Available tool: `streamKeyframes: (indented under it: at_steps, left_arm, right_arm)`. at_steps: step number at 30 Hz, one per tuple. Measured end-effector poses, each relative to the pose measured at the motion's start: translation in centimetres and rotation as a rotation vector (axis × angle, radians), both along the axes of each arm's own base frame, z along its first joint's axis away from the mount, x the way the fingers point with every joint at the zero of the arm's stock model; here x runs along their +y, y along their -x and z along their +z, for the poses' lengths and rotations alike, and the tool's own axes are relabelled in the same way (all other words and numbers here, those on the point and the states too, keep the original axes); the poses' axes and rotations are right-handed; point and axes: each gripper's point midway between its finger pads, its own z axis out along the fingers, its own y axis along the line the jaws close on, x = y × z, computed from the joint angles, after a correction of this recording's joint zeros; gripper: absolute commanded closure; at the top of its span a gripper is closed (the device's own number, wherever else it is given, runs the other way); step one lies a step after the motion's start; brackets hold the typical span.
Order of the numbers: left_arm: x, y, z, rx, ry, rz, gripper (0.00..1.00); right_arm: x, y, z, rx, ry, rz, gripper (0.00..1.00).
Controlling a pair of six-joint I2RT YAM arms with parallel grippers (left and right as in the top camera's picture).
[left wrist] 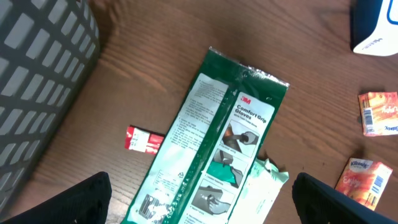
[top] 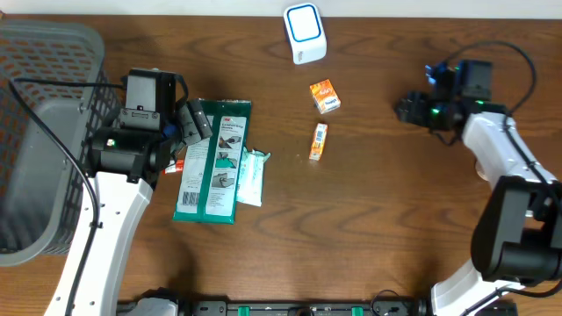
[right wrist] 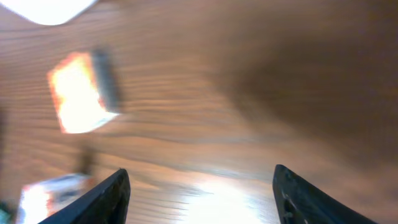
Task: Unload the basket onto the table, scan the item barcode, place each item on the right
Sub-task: 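Move the right gripper back and grasp the pack near the scanner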
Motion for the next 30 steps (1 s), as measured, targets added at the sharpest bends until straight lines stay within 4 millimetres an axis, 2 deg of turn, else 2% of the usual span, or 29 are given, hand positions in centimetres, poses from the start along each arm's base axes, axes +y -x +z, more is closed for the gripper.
streamKeyframes:
  at_steps: [3, 7, 10, 14, 18, 21, 26, 30]
  left_arm:
    - [0.0, 0.0, 0.0, 0.000, 0.000, 0.000, 0.07]
    - [0.0, 0.0, 0.0, 0.000, 0.000, 0.000, 0.07]
    - [0.0, 0.0, 0.0, 0.000, 0.000, 0.000, 0.07]
    - [0.0, 0.0, 0.0, 0.000, 0.000, 0.000, 0.07]
    - [0.0, 0.0, 0.0, 0.000, 0.000, 0.000, 0.07]
    - [0.0, 0.0, 0.0, 0.000, 0.000, 0.000, 0.07]
    - [0.0, 0.0, 0.0, 0.000, 0.000, 0.000, 0.07]
    - [0.0, 0.0, 0.0, 0.000, 0.000, 0.000, 0.07]
  right_arm:
    - [4.3, -0.7, 0.9, -0.055, -0.020, 0.090, 0.42]
    - [10.2, -0.4, 1.7, -0.097, -0.001, 0.211, 0.41]
    - [13.5, -0.9, 3.2, -0.148, 0.043, 0.258, 0.39]
    - [15.9, -2.6, 5.9, -0.272, 0.103, 0.258, 0.39]
    - [16.2, -3.7, 6.4, -0.329, 0.133, 0.232, 0.44]
    - [15.8, -4.9, 4.9, -0.334, 0.152, 0.209, 0.48]
    - [15.3, -6.0, -0.9, -0.266, 0.181, 0.196, 0.50]
    - [15.1, -5.9, -5.2, -0.199, 0.198, 0.201, 0.56]
